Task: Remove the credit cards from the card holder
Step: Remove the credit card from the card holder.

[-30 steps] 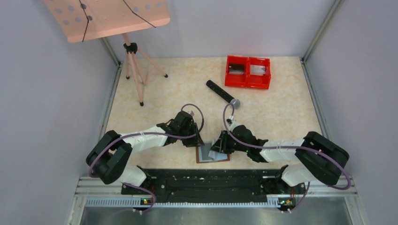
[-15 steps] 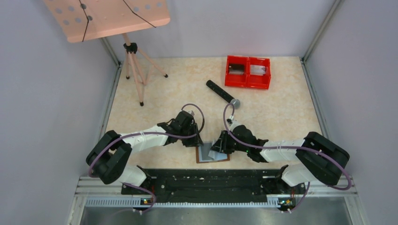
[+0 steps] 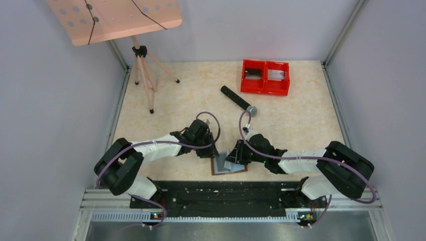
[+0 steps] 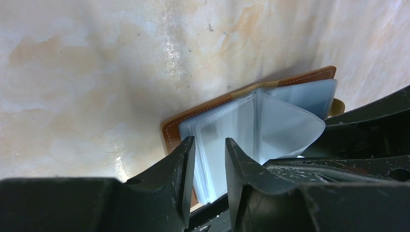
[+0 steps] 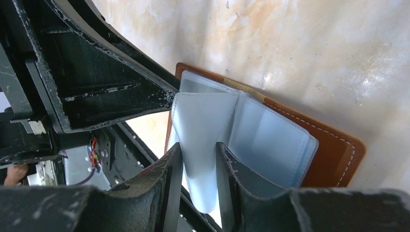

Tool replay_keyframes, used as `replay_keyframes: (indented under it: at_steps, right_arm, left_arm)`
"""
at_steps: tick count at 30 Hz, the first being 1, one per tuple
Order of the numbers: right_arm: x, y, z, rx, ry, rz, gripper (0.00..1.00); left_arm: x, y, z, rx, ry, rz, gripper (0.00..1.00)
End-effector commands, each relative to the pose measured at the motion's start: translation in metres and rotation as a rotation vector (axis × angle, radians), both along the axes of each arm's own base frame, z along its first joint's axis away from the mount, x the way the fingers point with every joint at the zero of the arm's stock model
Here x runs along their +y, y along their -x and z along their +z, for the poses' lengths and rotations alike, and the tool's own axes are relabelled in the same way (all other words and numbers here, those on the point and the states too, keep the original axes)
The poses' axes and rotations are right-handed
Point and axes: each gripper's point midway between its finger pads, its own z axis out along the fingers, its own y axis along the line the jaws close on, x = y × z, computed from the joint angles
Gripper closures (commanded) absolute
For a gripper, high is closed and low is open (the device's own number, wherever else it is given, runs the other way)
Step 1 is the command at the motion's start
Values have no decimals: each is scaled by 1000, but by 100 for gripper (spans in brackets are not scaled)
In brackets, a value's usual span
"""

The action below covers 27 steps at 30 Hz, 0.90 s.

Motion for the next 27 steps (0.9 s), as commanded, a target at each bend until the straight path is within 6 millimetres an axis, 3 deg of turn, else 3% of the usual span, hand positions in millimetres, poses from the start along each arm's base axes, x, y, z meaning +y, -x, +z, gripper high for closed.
replay_keyframes:
  at_steps: [1,6,19,27]
  right_arm:
    - [1,-7,11,-32,-31,-16,69]
    - [1,-5,10,-30,-32,-13,69]
    - [-1,-5,13,-35,-35,-18,68]
    - [-4,-9,20,-51,-11,-32,55]
  left_arm:
    - [-13,-7,13,-31,52,-5,66]
    - [-24,-6,24,-33,130,-9,66]
    - [-36,-4,28,-20,211,-24,67]
    - [-42,-3,34,-14,246,-34,68]
